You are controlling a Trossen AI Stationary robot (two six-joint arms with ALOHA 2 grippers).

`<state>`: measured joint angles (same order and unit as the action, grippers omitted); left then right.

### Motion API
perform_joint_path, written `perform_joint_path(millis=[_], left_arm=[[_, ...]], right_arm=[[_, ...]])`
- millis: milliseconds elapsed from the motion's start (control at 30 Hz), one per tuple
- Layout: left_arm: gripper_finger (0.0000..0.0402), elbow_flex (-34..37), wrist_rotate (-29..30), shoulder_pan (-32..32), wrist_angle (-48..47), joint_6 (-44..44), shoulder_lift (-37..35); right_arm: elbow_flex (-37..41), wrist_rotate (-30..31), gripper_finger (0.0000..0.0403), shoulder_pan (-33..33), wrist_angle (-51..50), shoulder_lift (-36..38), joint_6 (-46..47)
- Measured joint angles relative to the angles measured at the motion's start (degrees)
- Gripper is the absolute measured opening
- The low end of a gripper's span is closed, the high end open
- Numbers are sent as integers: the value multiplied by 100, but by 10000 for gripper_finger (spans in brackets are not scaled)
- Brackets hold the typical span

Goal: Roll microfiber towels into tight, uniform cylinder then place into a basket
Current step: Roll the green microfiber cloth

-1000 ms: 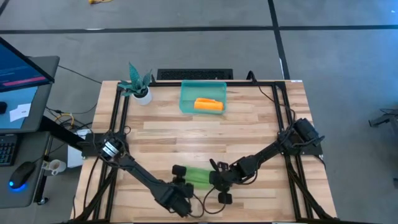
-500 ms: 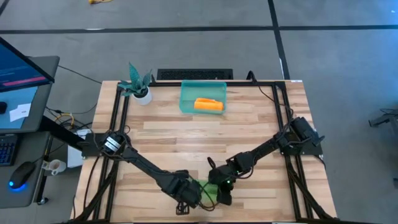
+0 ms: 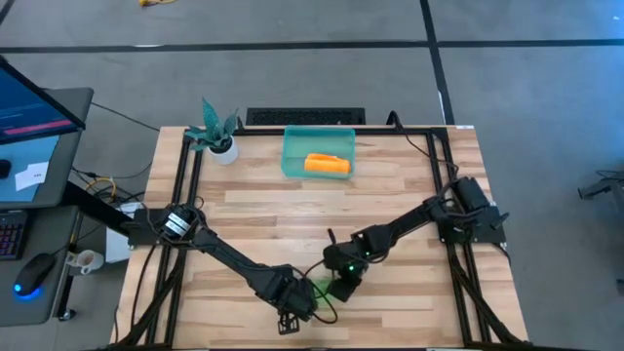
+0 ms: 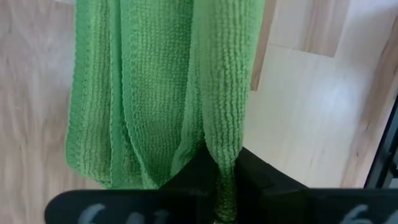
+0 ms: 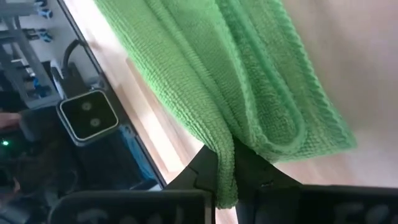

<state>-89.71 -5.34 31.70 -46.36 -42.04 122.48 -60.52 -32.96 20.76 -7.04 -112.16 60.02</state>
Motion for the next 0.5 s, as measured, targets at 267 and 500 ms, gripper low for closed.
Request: perform_joint_path(millis=[267, 500], left_arm=[[16, 0, -10, 0, -19, 11, 0], [45, 2, -26, 1, -74, 13, 0]], right_arm=[[16, -390, 43, -244, 50, -66, 73], [18, -628, 43, -287, 215, -66, 165]])
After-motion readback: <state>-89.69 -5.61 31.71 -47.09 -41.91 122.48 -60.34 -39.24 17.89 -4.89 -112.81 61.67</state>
